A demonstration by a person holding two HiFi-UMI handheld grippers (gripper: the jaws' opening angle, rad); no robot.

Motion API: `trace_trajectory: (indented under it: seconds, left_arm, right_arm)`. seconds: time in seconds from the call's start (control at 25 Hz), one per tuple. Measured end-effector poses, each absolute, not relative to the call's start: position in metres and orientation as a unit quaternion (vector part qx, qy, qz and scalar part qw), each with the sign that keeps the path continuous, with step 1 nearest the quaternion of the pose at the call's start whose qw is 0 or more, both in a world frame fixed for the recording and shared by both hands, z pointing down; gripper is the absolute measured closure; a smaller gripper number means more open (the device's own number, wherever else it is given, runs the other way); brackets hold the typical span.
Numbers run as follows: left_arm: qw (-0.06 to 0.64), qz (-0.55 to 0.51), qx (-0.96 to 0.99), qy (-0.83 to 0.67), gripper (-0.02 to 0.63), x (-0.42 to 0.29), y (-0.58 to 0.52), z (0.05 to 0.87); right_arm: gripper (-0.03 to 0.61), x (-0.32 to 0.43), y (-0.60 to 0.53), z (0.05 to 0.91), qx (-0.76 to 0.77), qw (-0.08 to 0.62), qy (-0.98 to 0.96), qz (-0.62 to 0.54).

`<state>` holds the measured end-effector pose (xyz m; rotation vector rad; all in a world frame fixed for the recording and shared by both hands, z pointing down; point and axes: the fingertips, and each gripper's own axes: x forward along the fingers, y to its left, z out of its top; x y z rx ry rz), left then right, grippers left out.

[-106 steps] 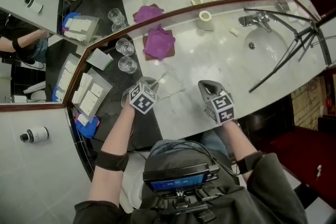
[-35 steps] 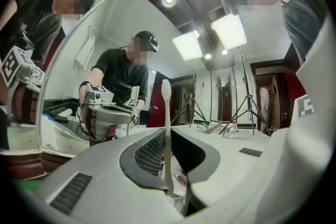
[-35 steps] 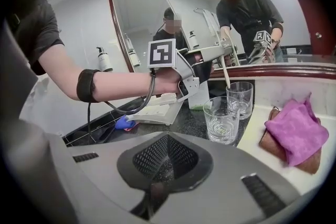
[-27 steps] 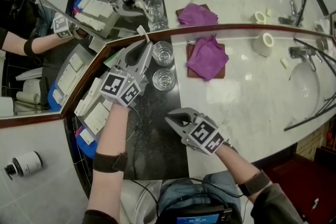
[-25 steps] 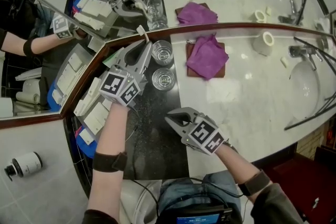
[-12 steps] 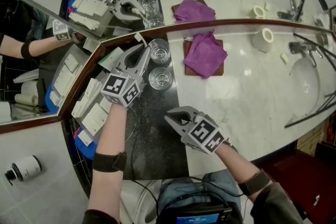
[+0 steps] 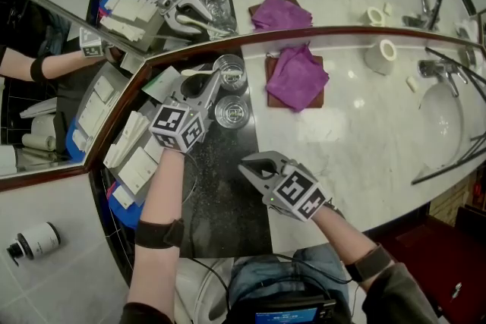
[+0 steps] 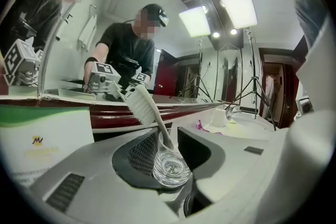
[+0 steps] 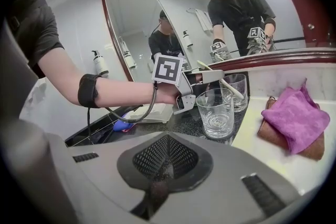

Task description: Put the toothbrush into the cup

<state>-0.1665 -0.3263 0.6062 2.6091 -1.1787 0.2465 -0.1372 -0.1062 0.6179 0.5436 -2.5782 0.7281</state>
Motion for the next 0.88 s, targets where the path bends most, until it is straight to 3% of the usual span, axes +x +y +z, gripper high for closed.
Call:
trace_trajectory:
  seconds: [0.68,0.84,0.88]
  left_arm:
    - [0.163,0.116,0.86,-0.47,0.478,-0.201,-0.274,0.589]
    - [0.166,0.123,0.843,-0.497,0.61,-0.208,-0.24,0.571]
    - [0.169,0.122,0.839,-0.502,0.611,-0.208,-0.231,0.565]
  right_arm:
    - [0.561,-0.113,-0.083,0.588,0.191,0.202,-0.927,0.253]
    - [0.561,-0.099,-0.074,0.571,0.197,0.201,-0.927,0.247]
    - [0.561,-0.095,-0.072,0.567,0.201,0.2,-0.927,0.244]
